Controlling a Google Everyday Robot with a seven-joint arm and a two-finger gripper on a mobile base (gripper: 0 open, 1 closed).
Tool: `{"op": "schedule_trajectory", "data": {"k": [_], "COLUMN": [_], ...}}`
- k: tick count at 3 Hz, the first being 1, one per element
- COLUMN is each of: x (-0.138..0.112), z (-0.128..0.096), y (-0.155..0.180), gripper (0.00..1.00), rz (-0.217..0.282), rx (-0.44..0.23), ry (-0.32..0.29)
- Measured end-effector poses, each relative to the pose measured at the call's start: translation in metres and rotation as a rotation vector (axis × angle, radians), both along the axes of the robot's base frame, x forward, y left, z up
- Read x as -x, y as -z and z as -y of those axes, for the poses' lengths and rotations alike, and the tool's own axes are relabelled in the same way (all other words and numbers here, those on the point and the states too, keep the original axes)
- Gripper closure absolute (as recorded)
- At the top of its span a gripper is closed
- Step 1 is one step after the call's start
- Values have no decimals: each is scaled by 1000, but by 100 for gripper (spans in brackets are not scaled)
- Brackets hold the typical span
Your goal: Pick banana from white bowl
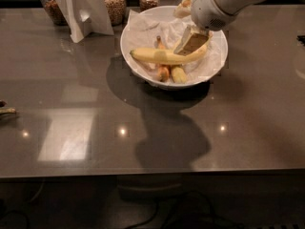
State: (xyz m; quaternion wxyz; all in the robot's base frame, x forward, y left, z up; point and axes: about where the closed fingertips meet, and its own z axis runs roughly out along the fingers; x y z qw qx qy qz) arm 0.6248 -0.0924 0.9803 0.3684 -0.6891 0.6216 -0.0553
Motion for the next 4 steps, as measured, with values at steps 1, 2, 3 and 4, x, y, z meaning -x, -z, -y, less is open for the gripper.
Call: {"op": "schedule_trajectory", "data": {"k": [1,2,3,4], "x": [-9,-20,-29,-37], "z": [-4,-6,-7,-6], "y": [9,26,43,57], "gripper": [35,31,33,34], "rz": [-3,-24,-52,-85], "rx": [20,38,53,60], "ry": [3,18,31,51]}}
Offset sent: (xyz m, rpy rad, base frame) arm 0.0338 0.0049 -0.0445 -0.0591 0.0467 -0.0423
